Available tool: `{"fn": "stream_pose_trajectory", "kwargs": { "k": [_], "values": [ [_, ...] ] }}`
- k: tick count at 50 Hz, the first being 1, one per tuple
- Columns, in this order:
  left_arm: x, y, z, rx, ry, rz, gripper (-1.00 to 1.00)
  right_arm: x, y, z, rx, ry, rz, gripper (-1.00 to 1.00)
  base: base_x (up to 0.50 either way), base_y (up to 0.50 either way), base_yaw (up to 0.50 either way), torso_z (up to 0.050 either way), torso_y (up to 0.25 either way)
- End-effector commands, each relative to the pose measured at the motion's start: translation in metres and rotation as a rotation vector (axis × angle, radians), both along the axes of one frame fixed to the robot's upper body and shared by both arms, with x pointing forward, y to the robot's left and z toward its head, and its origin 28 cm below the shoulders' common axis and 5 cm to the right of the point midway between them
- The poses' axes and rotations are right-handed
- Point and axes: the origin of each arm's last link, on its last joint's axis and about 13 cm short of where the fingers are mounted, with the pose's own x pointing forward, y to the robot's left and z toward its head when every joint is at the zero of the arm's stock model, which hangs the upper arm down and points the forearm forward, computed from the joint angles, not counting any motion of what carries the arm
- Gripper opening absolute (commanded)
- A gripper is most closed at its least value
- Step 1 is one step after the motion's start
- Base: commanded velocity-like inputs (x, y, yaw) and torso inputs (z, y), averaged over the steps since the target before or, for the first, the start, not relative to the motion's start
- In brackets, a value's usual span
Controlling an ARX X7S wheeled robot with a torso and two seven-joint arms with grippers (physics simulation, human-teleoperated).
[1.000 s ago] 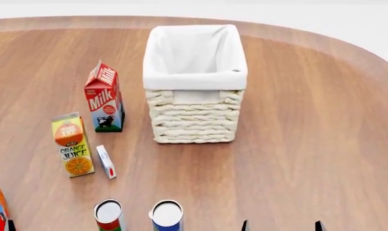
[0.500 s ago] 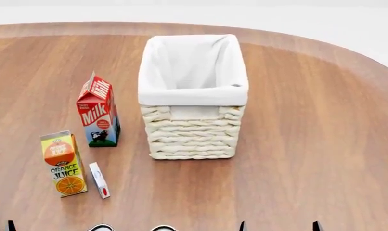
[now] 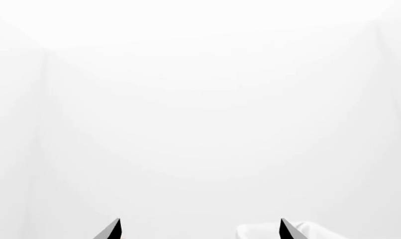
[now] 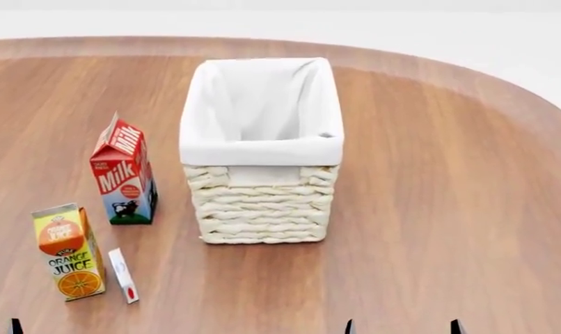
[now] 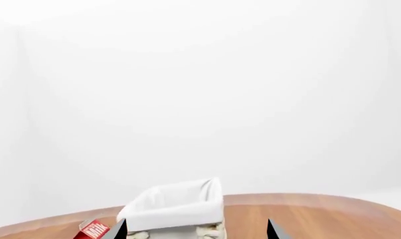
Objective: Pick up the alphabet soup, and put it in the basket.
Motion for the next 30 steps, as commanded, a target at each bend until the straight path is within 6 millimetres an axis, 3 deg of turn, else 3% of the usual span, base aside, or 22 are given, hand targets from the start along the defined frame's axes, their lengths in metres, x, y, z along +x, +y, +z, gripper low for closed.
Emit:
{"fn": "stream_pose_trajectory", "kwargs": {
  "k": [1,30],
  "values": [
    [0.0011,0.0006,-0.0009,0.001,0.001,0.001,1.00,-0.0007,0.0003,-0.0003,-0.011,-0.012,0.012,1.00,0.26,0.00,0.00,0.000,0.000],
    [0.0008,0.0002,-0.0013,0.001,0.000,0.001,1.00,-0.0004,-0.0002,-0.0003,0.001,-0.005,0.007,1.00,0.29,0.00,0.00,0.000,0.001]
  ]
}}
